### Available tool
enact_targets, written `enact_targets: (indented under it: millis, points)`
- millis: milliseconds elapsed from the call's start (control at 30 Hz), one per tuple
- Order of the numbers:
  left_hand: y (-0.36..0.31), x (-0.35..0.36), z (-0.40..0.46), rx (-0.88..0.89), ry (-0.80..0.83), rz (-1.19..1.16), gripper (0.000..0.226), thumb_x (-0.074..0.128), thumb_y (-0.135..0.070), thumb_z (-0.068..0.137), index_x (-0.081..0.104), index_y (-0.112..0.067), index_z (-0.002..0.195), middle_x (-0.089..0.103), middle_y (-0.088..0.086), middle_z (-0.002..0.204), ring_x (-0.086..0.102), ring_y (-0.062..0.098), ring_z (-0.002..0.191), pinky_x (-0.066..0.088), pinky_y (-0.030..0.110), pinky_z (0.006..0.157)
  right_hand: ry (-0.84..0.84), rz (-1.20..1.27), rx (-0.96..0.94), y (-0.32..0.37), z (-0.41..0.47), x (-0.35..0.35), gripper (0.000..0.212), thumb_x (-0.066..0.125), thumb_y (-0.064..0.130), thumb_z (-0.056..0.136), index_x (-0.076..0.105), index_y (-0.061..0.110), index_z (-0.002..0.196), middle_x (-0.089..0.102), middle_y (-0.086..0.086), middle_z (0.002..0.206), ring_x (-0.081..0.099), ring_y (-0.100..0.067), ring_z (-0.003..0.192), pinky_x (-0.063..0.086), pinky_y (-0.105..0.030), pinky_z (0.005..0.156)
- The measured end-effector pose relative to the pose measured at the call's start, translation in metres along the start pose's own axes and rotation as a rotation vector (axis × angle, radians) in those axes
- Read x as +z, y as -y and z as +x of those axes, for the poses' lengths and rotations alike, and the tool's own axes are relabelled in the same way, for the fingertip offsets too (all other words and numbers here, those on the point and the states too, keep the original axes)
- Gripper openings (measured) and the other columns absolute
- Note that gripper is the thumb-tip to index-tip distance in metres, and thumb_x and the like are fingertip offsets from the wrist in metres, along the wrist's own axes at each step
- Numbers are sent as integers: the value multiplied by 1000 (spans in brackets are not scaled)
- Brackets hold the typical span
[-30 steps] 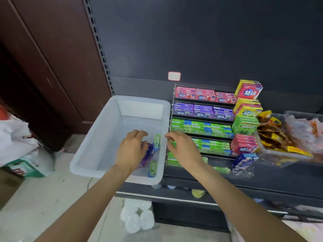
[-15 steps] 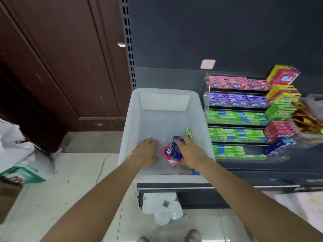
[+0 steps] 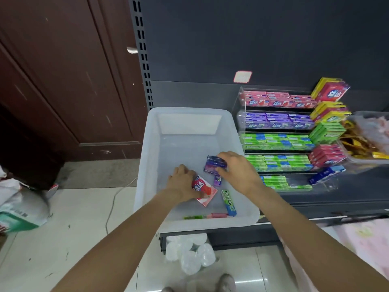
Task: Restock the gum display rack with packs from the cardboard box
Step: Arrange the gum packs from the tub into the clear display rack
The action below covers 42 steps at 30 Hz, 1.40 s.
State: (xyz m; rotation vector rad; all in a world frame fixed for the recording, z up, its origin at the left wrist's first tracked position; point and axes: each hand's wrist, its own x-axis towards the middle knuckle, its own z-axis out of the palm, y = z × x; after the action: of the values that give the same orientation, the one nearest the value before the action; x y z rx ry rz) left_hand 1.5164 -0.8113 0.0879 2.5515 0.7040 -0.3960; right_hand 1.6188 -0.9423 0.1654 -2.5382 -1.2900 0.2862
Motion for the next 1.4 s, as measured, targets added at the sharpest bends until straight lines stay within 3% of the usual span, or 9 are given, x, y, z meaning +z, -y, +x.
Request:
enact_targets:
  millis: [167,433,633,767,867,1033,1200,1300,1400]
  points:
    - [-15,5,5,-70,-3,44,83,79,-44,66,36,-15,130,40,8,128,39,26,122,34,39,98,-76,272,104,-10,-7,-18,24,62,15,88,61,9,111,68,-7,99,62,-19,84,46,-24,69]
    - [-19,6,9,-195,13,-96,80,81,-41,67,39,-9,127,44,11,129,40,27,124,36,36,100,-111,349,144,-18,-19,-22,26,63,16,88,59,8,112,67,-6,100,56,-11,79,40,-4,56]
    - [-24,5,4,-108,-5,-368,54,78,-15,73,43,-9,113,57,11,118,56,26,107,48,35,89,-182,389,202,-21,-26,-21,34,66,13,84,48,9,112,65,-5,103,60,-18,84,44,-18,58]
    - [-26,-10,-5,-38,-218,-605,22,63,0,83,56,-9,101,64,12,106,60,21,92,46,22,72,-183,438,179,-25,-36,-27,56,64,10,86,41,25,135,59,3,109,58,-11,96,49,-16,66]
    - [-36,-30,-12,29,-366,-673,21,60,1,84,61,-5,104,63,6,98,57,15,86,40,10,61,-237,404,184,-32,-43,-31,39,68,10,83,49,16,116,61,-3,105,58,-12,87,46,-12,60]
    - [-69,-51,-20,187,-467,-687,19,61,-3,85,61,-9,102,62,1,98,55,10,86,41,15,67,-243,396,290,-50,-56,-40,37,73,16,80,39,12,95,55,-1,90,58,-15,80,45,-19,53]
    - [-119,-60,-17,319,-506,-709,17,62,-7,87,54,-19,97,59,-6,95,54,5,86,41,1,61,-434,914,473,-87,-71,-62,31,70,6,81,42,18,85,56,-5,96,59,-20,86,51,-25,60]
    - [-160,-61,-11,378,-456,-735,18,61,-7,89,53,-20,98,59,-6,97,56,8,90,45,5,65,-454,1148,480,-118,-84,-83,38,66,3,84,47,21,112,56,-9,112,62,-18,91,54,-20,62]
    - [-209,-56,-5,404,-325,-779,17,60,-9,90,51,-21,98,61,0,102,61,16,95,56,25,70,-352,1137,403,-150,-96,-103,66,62,-1,86,38,37,134,57,-3,107,62,-16,94,55,-26,67]
